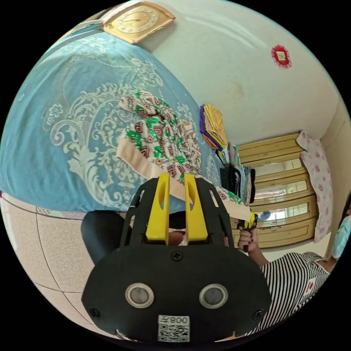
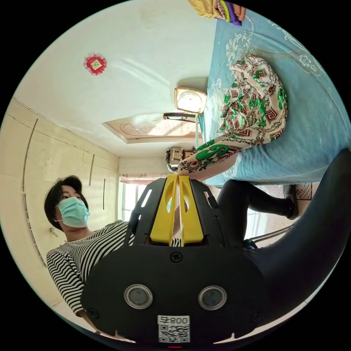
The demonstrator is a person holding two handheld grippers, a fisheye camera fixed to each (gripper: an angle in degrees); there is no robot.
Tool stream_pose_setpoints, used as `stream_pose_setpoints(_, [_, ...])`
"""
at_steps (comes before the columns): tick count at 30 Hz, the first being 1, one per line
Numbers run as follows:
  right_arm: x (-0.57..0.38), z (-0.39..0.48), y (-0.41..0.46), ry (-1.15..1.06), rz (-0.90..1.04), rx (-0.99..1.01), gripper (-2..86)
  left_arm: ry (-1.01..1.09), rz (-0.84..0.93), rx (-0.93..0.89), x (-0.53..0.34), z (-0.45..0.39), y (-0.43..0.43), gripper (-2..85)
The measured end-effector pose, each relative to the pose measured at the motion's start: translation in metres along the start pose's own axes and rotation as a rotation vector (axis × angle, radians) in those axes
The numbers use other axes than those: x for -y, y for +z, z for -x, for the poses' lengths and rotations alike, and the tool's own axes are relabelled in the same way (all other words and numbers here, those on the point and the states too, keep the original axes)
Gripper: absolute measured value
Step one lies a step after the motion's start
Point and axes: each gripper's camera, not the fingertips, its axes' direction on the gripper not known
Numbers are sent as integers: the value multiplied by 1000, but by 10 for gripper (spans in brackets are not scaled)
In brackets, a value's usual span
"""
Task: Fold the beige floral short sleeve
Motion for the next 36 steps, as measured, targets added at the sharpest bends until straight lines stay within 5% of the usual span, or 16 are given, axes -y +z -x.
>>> stream_pose_setpoints(13, [3, 34, -31, -25, -101, -18, 3, 53, 222, 382, 82, -1, 35, 84])
stream_pose_setpoints(36, [-15, 47, 5, 21, -146, -39, 3, 99, 267, 352, 62, -14, -20, 27])
